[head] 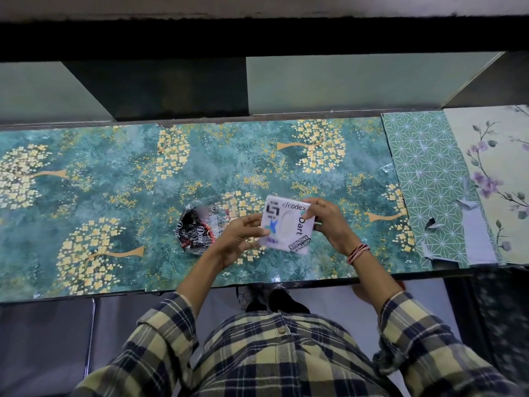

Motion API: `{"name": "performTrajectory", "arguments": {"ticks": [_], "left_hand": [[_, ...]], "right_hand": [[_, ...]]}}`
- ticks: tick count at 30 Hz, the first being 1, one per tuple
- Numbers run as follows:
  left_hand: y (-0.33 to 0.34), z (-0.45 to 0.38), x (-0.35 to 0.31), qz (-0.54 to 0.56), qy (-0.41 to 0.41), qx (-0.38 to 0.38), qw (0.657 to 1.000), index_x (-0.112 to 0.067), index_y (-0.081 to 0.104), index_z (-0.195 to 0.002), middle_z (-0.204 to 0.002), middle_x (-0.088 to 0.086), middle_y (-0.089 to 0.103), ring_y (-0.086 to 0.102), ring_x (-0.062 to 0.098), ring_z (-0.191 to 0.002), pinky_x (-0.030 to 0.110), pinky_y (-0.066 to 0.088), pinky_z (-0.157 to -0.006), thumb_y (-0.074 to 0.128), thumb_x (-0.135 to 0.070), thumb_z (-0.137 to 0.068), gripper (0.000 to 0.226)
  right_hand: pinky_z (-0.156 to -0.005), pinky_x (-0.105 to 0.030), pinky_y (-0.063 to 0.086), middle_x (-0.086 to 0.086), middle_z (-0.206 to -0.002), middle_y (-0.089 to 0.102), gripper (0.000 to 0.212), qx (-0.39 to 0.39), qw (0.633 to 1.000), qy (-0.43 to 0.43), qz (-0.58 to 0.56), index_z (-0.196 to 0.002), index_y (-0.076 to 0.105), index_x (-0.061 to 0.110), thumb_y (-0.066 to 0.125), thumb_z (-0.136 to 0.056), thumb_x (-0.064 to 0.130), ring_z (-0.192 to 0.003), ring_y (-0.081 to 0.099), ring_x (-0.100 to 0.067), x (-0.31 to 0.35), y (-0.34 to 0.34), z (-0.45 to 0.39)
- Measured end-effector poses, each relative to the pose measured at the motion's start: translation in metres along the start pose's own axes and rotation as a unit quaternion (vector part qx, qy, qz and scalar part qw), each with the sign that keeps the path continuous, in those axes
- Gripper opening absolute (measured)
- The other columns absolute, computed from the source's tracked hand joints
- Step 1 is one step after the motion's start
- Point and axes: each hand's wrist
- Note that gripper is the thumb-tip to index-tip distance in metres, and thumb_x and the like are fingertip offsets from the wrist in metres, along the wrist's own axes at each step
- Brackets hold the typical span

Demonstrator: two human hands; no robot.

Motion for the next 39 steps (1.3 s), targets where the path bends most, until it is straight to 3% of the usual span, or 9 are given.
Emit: {"name": "performTrajectory", "arguments": {"ticks": [4, 7, 14, 16, 19, 22, 26, 36, 39], "left_hand": [[0.000, -0.003, -0.016, -0.133, -0.007, 0.057, 0.989, -0.012, 0.059, -0.138, -0.133, 0.007, 0.068, 0.066, 0.027, -0.121, 0.050, 0.047, -0.111, 0.082, -0.009, -0.081, 0.062], [0.005, -0.005, -0.020, -0.225, -0.024, 0.131, 0.965, -0.015, 0.069, -0.129, -0.126, 0.012, 0.073, 0.070, 0.034, -0.116, 0.048, 0.054, -0.103, 0.082, -0.017, -0.083, 0.048], [0.010, -0.010, 0.009, -0.073, -0.047, -0.052, 0.995, -0.005, 0.072, -0.111, -0.099, 0.011, 0.080, 0.073, 0.027, -0.093, 0.046, 0.054, -0.088, 0.070, -0.013, -0.094, 0.019], [0.014, -0.015, 0.016, -0.038, -0.046, -0.089, 0.994, -0.002, 0.070, -0.110, -0.095, 0.010, 0.080, 0.075, 0.024, -0.084, 0.037, 0.059, -0.076, 0.067, -0.015, -0.097, 0.018], [0.021, -0.023, 0.019, -0.019, -0.040, -0.122, 0.991, 0.002, 0.069, -0.104, -0.092, 0.011, 0.079, 0.076, 0.021, -0.077, 0.029, 0.061, -0.062, 0.064, -0.012, -0.099, 0.016], [0.024, -0.033, 0.021, -0.036, -0.044, -0.158, 0.986, 0.006, 0.069, -0.096, -0.085, 0.012, 0.079, 0.075, 0.019, -0.067, 0.032, 0.061, -0.061, 0.063, -0.014, -0.100, 0.021], [0.020, -0.043, 0.026, -0.066, -0.037, -0.187, 0.979, 0.006, 0.071, -0.091, -0.093, 0.019, 0.078, 0.070, 0.029, -0.078, 0.037, 0.052, -0.070, 0.066, -0.021, -0.099, 0.028], [0.026, -0.049, 0.029, -0.144, -0.009, -0.250, 0.957, 0.000, 0.073, -0.086, -0.078, 0.008, 0.074, 0.066, 0.018, -0.062, 0.021, 0.046, -0.044, 0.071, -0.022, -0.096, 0.024], [0.024, -0.051, 0.029, -0.150, -0.011, -0.246, 0.957, -0.001, 0.076, -0.089, -0.084, 0.011, 0.078, 0.073, 0.029, -0.074, 0.041, 0.058, -0.063, 0.073, -0.024, -0.094, 0.024]], "right_hand": [[-0.064, -0.031, 0.049, -0.011, -0.096, 0.069, 0.053, 0.099, 0.975, -0.008, 0.200, -0.117, 0.066, 0.013, 0.072, -0.065, 0.022, -0.080, 0.065, -0.025, 0.017, 0.005, -0.004], [-0.081, -0.038, 0.051, -0.015, -0.112, 0.071, 0.072, 0.126, 0.968, 0.008, 0.216, -0.130, 0.058, 0.022, 0.083, -0.064, 0.032, -0.100, 0.067, -0.029, 0.018, 0.013, -0.008], [-0.095, -0.047, 0.055, -0.005, -0.117, 0.073, 0.060, 0.022, 0.993, 0.028, 0.112, -0.124, 0.060, 0.010, 0.071, -0.087, 0.056, -0.112, 0.068, -0.026, -0.004, -0.005, -0.009], [-0.098, -0.047, 0.057, -0.010, -0.121, 0.074, 0.055, 0.030, 0.996, 0.058, 0.061, -0.125, 0.059, 0.004, 0.076, -0.089, 0.043, -0.114, 0.070, -0.029, -0.021, -0.004, -0.009], [-0.101, -0.047, 0.057, -0.010, -0.119, 0.074, 0.021, 0.023, 0.998, 0.033, 0.058, -0.115, 0.066, 0.011, 0.072, -0.095, 0.013, -0.115, 0.071, -0.032, -0.040, 0.004, -0.010], [-0.100, -0.051, 0.057, -0.014, -0.120, 0.074, 0.023, 0.007, 0.996, 0.013, 0.083, -0.122, 0.067, 0.009, 0.064, -0.099, 0.006, -0.114, 0.071, -0.035, -0.046, 0.012, -0.012], [-0.100, -0.053, 0.056, -0.017, -0.123, 0.074, 0.029, 0.000, 0.993, 0.014, 0.113, -0.130, 0.065, 0.003, 0.060, -0.101, 0.008, -0.113, 0.071, -0.035, -0.053, 0.015, -0.020], [-0.097, -0.053, 0.058, -0.013, -0.114, 0.078, 0.025, -0.029, 0.988, 0.031, 0.148, -0.123, 0.071, 0.007, 0.060, -0.101, 0.012, -0.105, 0.075, -0.031, -0.060, 0.018, -0.034], [-0.096, -0.054, 0.058, -0.012, -0.111, 0.078, 0.024, -0.034, 0.987, 0.028, 0.157, -0.122, 0.072, 0.009, 0.061, -0.101, 0.014, -0.104, 0.075, -0.030, -0.061, 0.018, -0.034]]}}
Point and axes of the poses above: each hand's wrist, its own z-axis away from the middle knuckle, its own y-axis out of the palm, x = y × z
